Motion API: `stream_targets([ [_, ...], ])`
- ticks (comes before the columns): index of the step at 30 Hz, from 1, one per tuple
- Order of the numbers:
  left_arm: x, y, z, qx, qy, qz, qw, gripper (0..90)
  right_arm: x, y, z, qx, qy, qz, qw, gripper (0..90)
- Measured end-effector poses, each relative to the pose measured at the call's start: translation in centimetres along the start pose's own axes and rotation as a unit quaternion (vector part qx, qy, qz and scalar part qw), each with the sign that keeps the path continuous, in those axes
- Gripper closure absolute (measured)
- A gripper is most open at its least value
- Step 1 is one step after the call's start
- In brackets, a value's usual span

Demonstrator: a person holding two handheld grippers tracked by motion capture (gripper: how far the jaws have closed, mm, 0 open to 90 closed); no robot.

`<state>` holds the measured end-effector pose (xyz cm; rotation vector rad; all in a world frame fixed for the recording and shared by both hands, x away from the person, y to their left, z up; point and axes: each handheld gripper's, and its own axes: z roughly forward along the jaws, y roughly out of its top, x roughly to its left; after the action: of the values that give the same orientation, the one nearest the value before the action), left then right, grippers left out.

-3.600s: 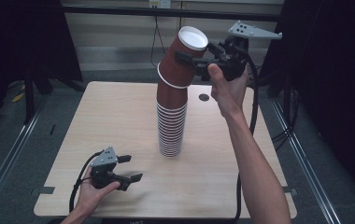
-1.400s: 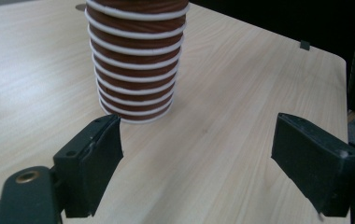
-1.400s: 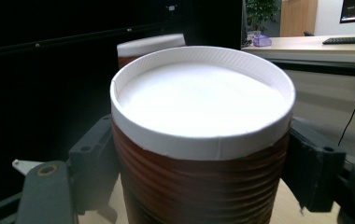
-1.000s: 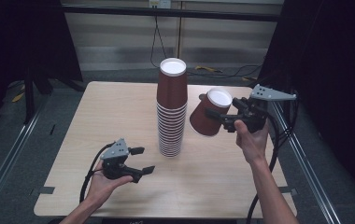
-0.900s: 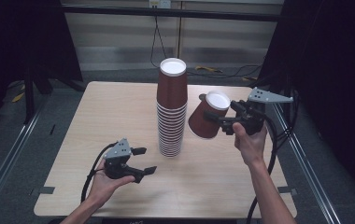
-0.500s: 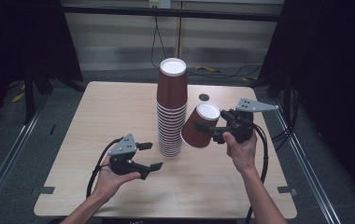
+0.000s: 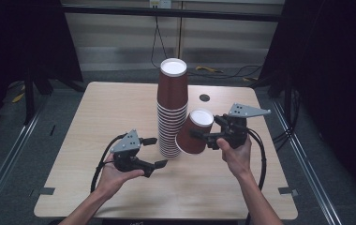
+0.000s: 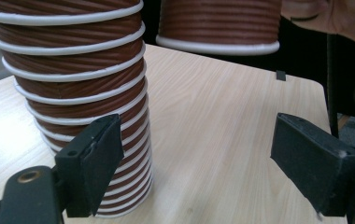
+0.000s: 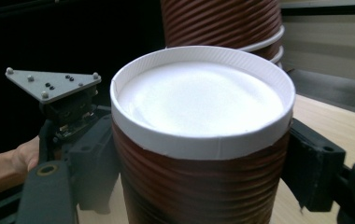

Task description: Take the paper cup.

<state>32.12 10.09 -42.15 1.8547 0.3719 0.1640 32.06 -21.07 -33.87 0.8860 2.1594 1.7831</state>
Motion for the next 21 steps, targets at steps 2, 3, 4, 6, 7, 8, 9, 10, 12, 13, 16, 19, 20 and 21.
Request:
stream_targets([
  [2, -0.1, 0.0, 0.1, 0.002, -0.002, 0.001, 1.0, 16.7, 0.1, -0.3, 0.3, 0.003, 0.003, 0.001, 1.0, 23.0],
  [3, -0.1, 0.0, 0.2, 0.003, -0.003, 0.003, 1.0, 16.7, 0.1, -0.8, 0.6, 0.008, 0.006, 0.004, 0.9999, 23.0],
  [4, -0.1, 0.0, 0.2, 0.004, -0.004, 0.005, 1.0, 16.7, 0.1, -0.8, 0.6, 0.008, 0.006, 0.004, 0.9999, 23.0],
  [6, -0.1, 0.2, 0.3, 0.008, -0.007, 0.009, 0.9999, 16.2, 0.1, -1.2, 0.8, 0.011, 0.008, 0.006, 0.9999, 23.0],
  [7, -0.2, 0.3, 0.4, 0.006, -0.006, 0.008, 0.9999, 16.2, 0.0, -1.4, 0.9, 0.011, 0.009, 0.008, 0.9999, 23.0],
  [8, -0.2, 0.3, 0.4, 0.003, -0.007, 0.008, 0.9999, 16.1, 0.0, -1.5, 1.0, 0.01, 0.01, 0.01, 0.9999, 23.0],
  [9, -0.2, 0.4, 0.5, 0.002, -0.01, 0.008, 0.9999, 16.0, 0.0, -1.8, 1.1, 0.008, 0.014, 0.015, 0.9998, 23.0],
  [10, -0.3, 0.4, 0.6, 0.002, -0.011, 0.007, 0.9999, 16.0, 0.0, -1.8, 1.1, 0.008, 0.014, 0.015, 0.9998, 23.0],
  [12, -0.4, 0.3, 0.7, -0.003, -0.014, 0.005, 0.9999, 16.0, 0.0, -2.1, 1.3, 0.014, 0.016, 0.016, 0.9996, 23.0],
  [13, -0.5, 0.3, 0.9, -0.004, -0.016, 0.004, 0.9999, 15.8, 0.1, -2.3, 1.4, 0.017, 0.018, 0.016, 0.9996, 23.0],
  [16, -0.5, 0.3, 1.2, 0.002, -0.022, 0.002, 0.9998, 15.6, 0.4, -2.5, 1.9, 0.022, 0.025, 0.015, 0.9993, 23.0],
  [19, -0.7, 0.5, 1.4, 0.001, -0.026, 0.007, 0.9996, 15.7, 0.7, -2.6, 2.3, 0.025, 0.033, 0.013, 0.9991, 23.0],
  [20, -0.7, 0.6, 1.5, 0.001, -0.028, 0.006, 0.9996, 15.6, 0.8, -2.6, 2.5, 0.023, 0.035, 0.014, 0.999, 23.0],
  [21, -0.7, 0.7, 1.6, 0.001, -0.028, 0.004, 0.9996, 15.6, 0.8, -2.7, 2.6, 0.024, 0.037, 0.015, 0.9989, 23.0],
])
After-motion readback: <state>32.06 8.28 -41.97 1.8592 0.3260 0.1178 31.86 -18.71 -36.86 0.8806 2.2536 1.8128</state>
